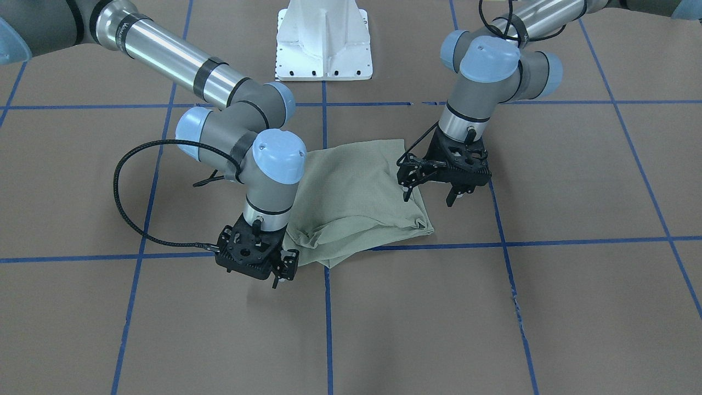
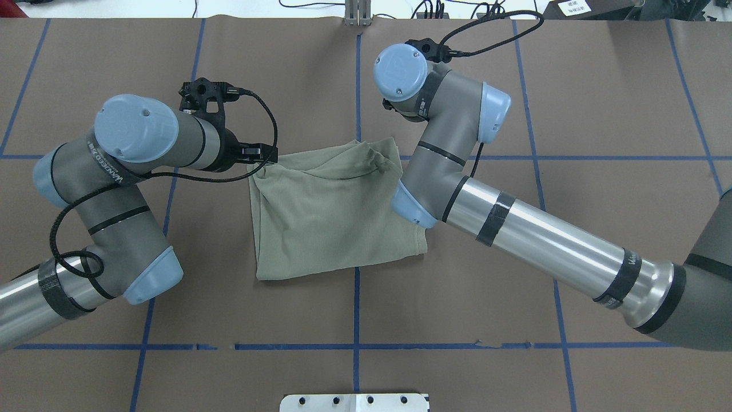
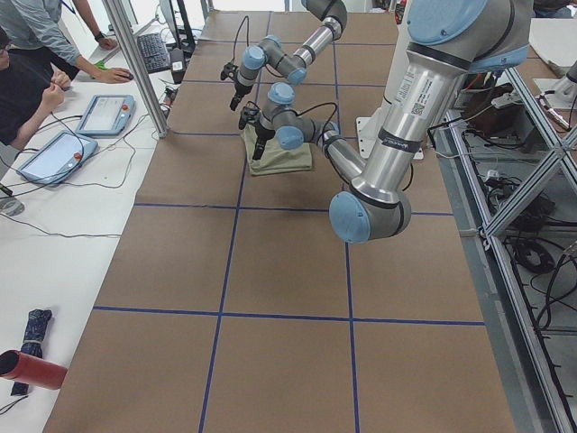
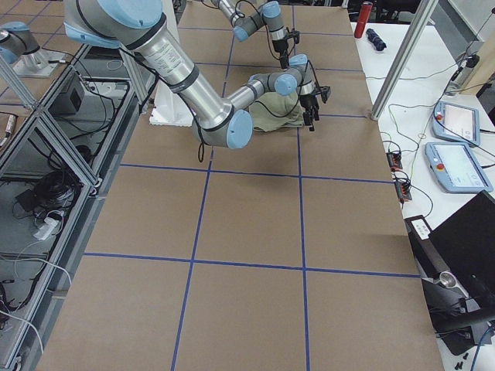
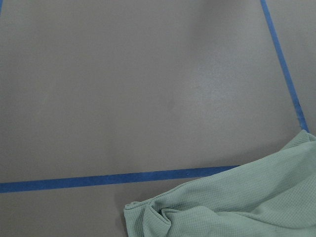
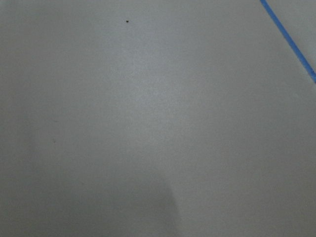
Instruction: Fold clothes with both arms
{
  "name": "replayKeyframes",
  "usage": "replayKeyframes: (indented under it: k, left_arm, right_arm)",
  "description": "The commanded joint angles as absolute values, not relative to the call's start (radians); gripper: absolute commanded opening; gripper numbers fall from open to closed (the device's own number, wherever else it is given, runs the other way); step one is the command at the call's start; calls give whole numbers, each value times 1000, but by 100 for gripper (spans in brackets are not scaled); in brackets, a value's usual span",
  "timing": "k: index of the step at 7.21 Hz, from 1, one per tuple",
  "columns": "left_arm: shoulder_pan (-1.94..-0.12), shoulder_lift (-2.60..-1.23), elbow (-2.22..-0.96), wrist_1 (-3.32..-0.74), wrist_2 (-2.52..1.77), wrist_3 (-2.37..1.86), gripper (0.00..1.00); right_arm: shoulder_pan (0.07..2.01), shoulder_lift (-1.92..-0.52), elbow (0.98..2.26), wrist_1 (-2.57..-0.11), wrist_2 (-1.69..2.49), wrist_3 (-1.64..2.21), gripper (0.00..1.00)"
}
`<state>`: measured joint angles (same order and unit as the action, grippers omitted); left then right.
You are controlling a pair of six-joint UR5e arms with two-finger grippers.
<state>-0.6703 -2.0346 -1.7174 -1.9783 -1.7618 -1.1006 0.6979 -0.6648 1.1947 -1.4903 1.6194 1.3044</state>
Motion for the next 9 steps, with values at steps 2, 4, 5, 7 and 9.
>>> replayKeyframes:
  k: [2, 4, 5, 7, 9]
  left_arm:
    - [-695, -1952, -1832, -1933, -1793, -1004, 100]
    - [-905, -1809, -1987, -1800, -1952, -646, 100]
    - [-1052, -1736, -2000, -1778, -2067, -432, 100]
    - [-1298, -1567, -1985, -1775, -2233, -307, 100]
    - [-1452, -1471, -1932, -1781, -2250, -161, 100]
  right_arm:
    - [855, -878, 1526, -1610, 1881, 957, 100]
    - [1056, -1093, 1743, -1727, 2058, 582, 100]
    - [1166, -1203, 1775, -1726, 2148, 407, 100]
    - [1314, -1406, 1781, -1717, 2215, 127, 100]
    - [1429, -1535, 1773, -1717, 2230, -40, 100]
